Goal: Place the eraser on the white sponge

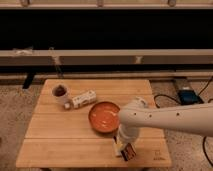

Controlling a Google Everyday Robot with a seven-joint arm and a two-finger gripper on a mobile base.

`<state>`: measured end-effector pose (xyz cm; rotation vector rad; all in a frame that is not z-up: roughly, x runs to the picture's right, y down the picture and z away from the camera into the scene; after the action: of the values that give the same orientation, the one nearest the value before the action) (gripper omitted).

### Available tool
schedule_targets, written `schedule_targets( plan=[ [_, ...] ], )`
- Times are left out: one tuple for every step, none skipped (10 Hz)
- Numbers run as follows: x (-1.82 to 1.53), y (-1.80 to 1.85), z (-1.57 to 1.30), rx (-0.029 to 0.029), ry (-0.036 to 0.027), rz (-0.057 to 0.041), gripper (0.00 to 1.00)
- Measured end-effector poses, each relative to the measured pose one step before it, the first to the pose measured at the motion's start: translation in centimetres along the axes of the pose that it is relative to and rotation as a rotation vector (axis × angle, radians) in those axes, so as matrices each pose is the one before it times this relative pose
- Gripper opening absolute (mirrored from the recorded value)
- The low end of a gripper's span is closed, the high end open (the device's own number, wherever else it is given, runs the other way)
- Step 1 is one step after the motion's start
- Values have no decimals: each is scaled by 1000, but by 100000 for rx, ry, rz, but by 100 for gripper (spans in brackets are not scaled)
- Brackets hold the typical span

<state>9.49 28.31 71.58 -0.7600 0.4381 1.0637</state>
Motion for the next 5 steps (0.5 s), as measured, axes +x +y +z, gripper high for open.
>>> schedule_targets(
  plan=[
    [12, 93, 71, 557, 233, -405, 76],
    [-61, 106, 28, 528, 102, -475, 79],
    [-2, 91, 50, 477, 92, -321, 80],
    [18, -37, -22, 247, -59, 93, 80],
    [-19, -84, -135, 306, -424, 269, 80]
  ],
)
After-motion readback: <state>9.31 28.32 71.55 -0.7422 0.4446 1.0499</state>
